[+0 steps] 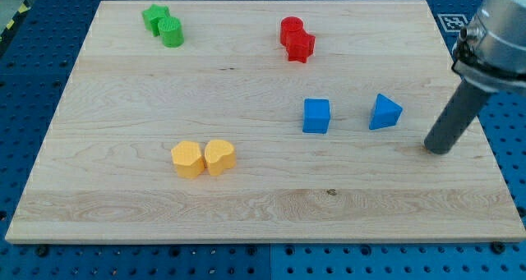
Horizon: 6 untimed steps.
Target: Place the blue triangle at the bottom right side of blue cube
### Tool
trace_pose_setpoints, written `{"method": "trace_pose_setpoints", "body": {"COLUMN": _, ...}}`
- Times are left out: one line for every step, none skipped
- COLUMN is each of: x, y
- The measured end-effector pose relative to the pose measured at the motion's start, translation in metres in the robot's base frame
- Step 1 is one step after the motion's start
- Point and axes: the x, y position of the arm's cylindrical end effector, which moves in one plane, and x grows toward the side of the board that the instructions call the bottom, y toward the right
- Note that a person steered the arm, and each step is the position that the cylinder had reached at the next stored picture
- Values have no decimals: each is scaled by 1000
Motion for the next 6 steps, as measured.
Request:
{"method": "trace_pose_setpoints", "body": {"x": -62, "y": -1}}
{"method": "trace_pose_setpoints", "body": {"x": -46, "y": -52}}
{"method": "trace_pose_setpoints", "body": {"x": -31, "y": -102}}
{"method": "trace_pose_setpoints", "body": {"x": -31, "y": -93}}
{"method": "trace_pose_setpoints", "body": {"x": -24, "y": -59}}
{"method": "trace_pose_setpoints", "body": {"x": 17, "y": -73}}
